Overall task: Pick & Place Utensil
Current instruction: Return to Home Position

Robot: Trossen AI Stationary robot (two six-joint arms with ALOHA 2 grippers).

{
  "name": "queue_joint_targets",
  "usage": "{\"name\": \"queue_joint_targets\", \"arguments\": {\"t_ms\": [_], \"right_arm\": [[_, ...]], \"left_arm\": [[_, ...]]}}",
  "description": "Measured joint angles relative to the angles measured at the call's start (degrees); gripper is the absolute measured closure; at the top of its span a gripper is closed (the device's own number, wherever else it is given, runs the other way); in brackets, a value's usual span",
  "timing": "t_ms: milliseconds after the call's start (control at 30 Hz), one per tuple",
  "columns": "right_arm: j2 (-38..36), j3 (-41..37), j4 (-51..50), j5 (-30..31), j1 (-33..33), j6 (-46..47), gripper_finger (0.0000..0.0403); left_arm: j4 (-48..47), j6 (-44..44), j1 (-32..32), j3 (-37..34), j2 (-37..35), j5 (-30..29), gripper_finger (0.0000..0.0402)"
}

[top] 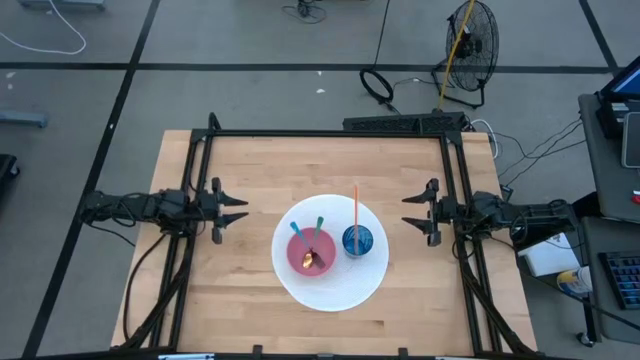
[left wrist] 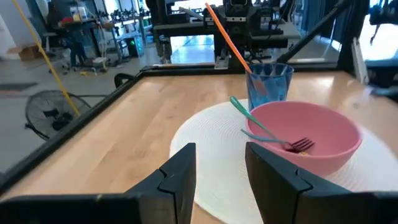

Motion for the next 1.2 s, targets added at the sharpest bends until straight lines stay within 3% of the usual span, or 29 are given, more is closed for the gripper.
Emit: {"name": "queue_joint_targets", "arguments": {"t_ms": [100,233,333,600,833,1200], "right_arm": [[0.00,-0.02,-0.01,0.00,0.00,0.01,0.0165],[0.00,-0.02,0.00,-0.02,0.00,0.00,0.0165],[0.00,-0.02,0.00,-0.02,0.00,0.01,0.0165],[0.04,-0.04,0.02,-0.04,0.00,0.02,0.0165],[0.09,-0.04,0.02,-0.04,0.00,0.02,0.0165],[0.09,-0.09,0.02,-0.04,0.00,0.03,0.0165]], "left_arm": [[1.76,-2.29,0.02,0.00,0.00,1.86,0.0256],[3.33,2.97,0.01,-0.04,0.00,13.24,0.0256],[3.63,4.10,-0.02,-0.22,0.00,16.68,0.0256],[12.83,7.09,0.02,-4.16,0.79,11.73,0.0256],[13.01,9.44,0.02,-4.22,1.94,10.51,0.0256],[13.91,3.47,0.02,-4.32,1.99,10.48,0.0256]]}}
